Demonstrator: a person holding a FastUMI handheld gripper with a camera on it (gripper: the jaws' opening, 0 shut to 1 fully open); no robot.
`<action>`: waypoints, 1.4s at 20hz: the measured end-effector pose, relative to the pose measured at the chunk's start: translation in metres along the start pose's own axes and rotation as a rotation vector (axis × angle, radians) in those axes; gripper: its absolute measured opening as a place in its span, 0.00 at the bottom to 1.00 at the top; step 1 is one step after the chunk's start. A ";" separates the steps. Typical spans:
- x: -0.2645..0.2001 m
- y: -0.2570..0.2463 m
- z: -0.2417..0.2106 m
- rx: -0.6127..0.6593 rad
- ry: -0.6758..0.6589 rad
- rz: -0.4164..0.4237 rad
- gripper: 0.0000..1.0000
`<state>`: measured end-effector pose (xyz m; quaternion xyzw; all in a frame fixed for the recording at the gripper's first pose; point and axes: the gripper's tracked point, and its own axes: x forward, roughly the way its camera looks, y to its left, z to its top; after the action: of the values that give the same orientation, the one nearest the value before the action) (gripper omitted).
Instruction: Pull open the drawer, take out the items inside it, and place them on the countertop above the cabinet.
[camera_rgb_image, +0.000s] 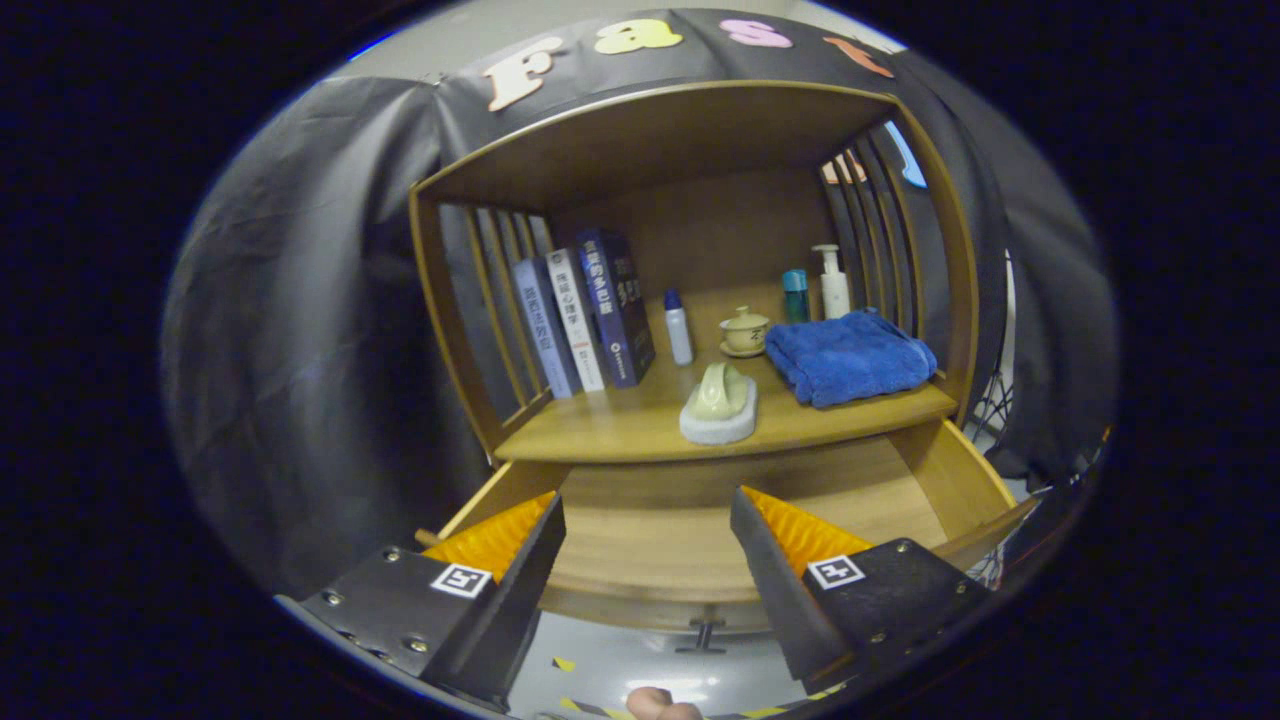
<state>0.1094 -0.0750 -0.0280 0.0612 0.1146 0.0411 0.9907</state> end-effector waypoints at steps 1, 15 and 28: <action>-0.009 0.002 -0.007 -0.018 -0.002 0.007 0.99; -0.068 -0.029 -0.114 -0.152 -0.088 -0.009 0.99; -0.023 -0.029 -0.164 -0.204 -0.051 -0.072 0.99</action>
<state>0.0506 -0.0873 -0.1851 -0.0432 0.0869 0.0153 0.9952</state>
